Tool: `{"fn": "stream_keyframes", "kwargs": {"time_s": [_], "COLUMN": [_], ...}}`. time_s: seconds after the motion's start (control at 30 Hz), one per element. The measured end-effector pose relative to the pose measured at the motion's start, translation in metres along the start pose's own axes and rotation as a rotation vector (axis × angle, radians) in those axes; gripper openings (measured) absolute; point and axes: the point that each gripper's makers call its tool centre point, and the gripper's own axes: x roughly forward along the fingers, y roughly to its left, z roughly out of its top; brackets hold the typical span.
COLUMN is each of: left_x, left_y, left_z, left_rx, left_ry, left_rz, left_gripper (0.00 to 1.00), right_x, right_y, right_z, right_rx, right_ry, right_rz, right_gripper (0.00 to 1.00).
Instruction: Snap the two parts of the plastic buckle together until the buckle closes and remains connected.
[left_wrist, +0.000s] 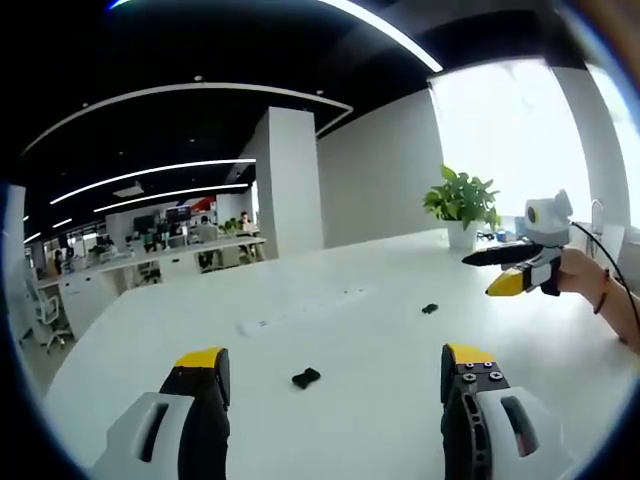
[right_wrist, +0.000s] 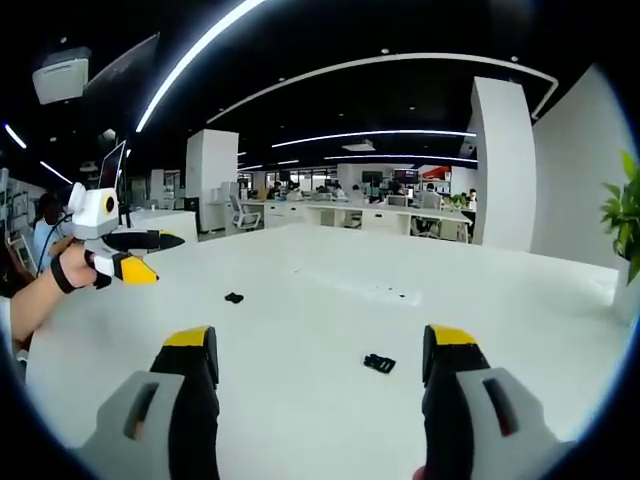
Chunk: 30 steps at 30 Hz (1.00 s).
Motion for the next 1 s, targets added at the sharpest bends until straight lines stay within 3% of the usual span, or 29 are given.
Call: {"fn": "stream_keyframes", "kwargs": {"time_s": [1.0], "left_x": [0.008], "left_y": [0.003], "left_z": [-0.002], "left_rx": [0.007], "left_ry": [0.003], "left_rz": [0.004], "left_gripper": [0.88], "right_x": [0.005], "right_y": [-0.011], "right_z": [0.001], "right_rx": [0.004], "right_ry": [0.0], "right_rz": [-0.033], "right_gripper": [0.81]}}
